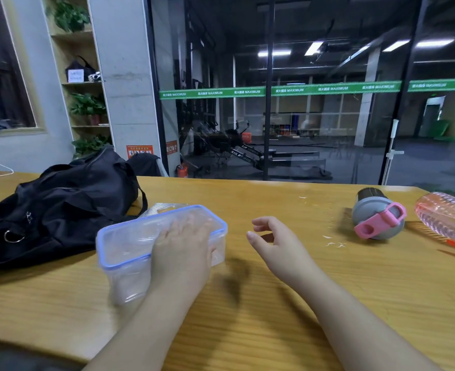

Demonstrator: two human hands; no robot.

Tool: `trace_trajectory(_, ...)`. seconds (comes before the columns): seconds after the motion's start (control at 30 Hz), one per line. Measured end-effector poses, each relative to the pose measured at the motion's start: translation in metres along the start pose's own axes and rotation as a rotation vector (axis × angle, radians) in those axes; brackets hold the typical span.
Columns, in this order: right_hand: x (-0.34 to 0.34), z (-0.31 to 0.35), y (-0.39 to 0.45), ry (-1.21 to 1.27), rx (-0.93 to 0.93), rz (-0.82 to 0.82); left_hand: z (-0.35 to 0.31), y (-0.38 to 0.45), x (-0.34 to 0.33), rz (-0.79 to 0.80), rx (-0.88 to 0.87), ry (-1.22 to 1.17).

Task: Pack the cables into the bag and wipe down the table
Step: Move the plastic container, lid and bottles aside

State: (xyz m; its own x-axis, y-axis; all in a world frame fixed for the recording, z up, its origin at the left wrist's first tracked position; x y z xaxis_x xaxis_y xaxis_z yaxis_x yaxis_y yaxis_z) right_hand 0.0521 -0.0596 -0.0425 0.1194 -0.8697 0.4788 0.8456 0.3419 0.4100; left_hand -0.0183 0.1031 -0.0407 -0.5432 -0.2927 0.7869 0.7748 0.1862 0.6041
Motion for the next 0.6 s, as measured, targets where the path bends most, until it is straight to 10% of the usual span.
trace_trajectory(0.6,-0.002,-0.012,0.001,-0.05,-0.029,0.053,0.037,0.0,0.001,0.278,0.295,0.231)
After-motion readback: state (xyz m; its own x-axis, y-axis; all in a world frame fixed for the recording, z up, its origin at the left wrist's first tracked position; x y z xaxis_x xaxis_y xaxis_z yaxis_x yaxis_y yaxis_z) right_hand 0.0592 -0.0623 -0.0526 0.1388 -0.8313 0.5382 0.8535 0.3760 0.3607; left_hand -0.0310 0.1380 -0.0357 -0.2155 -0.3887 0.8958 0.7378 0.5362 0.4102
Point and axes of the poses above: each hand's wrist, its own y-axis towards the middle knuckle, its own x-axis out of the back of the hand, z = x × y, the point moved 3 cm from there along y, towards the middle knuckle, and after that the axes turned 1 degree about x, right-handed, at the moved point
